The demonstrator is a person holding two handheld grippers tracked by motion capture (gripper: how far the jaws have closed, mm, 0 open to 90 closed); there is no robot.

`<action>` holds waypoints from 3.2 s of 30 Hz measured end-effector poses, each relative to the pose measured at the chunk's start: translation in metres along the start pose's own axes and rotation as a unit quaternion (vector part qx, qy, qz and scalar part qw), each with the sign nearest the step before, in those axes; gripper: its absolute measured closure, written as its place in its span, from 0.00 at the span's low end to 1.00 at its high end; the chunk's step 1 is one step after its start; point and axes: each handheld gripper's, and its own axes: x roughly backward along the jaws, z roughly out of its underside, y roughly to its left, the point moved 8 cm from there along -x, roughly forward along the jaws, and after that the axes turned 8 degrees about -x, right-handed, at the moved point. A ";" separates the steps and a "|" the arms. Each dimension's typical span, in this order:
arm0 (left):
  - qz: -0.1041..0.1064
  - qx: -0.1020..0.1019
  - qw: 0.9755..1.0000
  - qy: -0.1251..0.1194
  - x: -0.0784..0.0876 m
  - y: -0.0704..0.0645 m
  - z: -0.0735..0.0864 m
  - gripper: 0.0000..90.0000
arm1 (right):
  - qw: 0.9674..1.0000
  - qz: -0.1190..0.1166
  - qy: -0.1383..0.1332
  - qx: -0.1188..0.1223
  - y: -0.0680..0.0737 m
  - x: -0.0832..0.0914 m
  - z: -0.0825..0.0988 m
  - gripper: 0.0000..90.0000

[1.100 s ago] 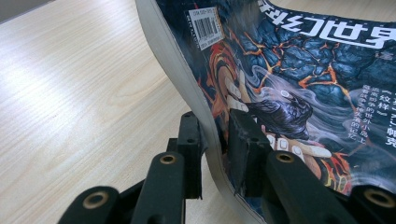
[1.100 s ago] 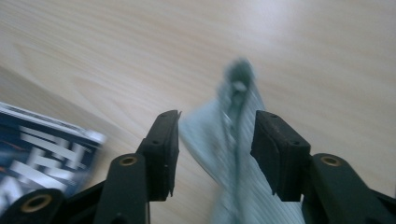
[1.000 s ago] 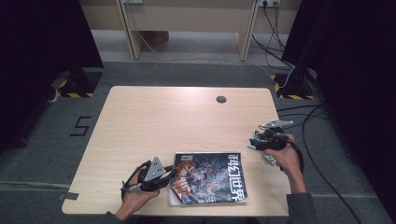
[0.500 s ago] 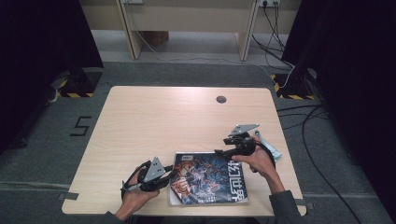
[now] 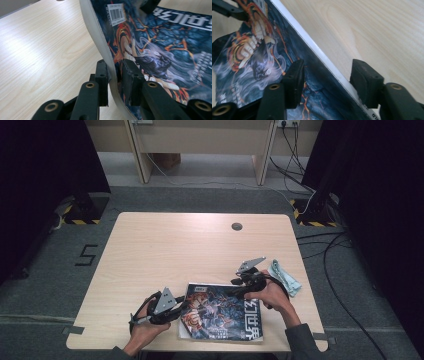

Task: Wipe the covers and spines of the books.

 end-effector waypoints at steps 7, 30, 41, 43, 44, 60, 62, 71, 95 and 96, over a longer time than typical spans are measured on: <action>-0.012 -0.001 1.000 0.003 0.001 0.005 0.002 0.83 | 0.998 -0.053 0.010 0.023 0.017 0.004 0.007 0.66; -0.012 0.010 1.000 0.007 -0.002 0.009 0.004 0.81 | 0.992 -0.062 0.079 0.080 0.045 -0.010 0.008 0.87; -0.027 0.051 0.998 -0.004 0.002 0.016 0.008 0.68 | 0.991 -0.061 0.084 0.082 0.053 -0.003 -0.001 0.92; -0.031 0.062 0.998 -0.007 0.005 0.019 0.008 0.64 | 0.991 -0.051 0.084 0.086 0.053 0.003 -0.006 0.92; -0.033 0.068 0.997 -0.009 0.007 0.020 0.009 0.62 | 0.992 -0.046 0.083 0.087 0.053 0.006 -0.010 0.92; -0.040 0.112 0.992 0.029 0.006 0.029 0.024 0.50 | 0.987 0.086 0.067 0.117 0.027 0.058 -0.080 0.92; -0.042 0.112 0.992 0.027 0.006 0.030 0.024 0.51 | 0.984 0.110 0.069 0.119 0.023 0.061 -0.090 0.92; -0.043 0.110 0.993 0.025 0.006 0.030 0.024 0.51 | 0.973 0.161 0.077 0.149 0.025 0.050 -0.100 0.92; -0.058 0.116 0.991 0.043 0.008 0.040 0.032 0.52 | 0.977 0.063 0.120 0.167 0.074 -0.001 -0.024 0.91; -0.059 0.119 0.990 0.043 0.008 0.040 0.033 0.52 | 0.977 0.061 0.115 0.166 0.074 -0.002 -0.022 0.91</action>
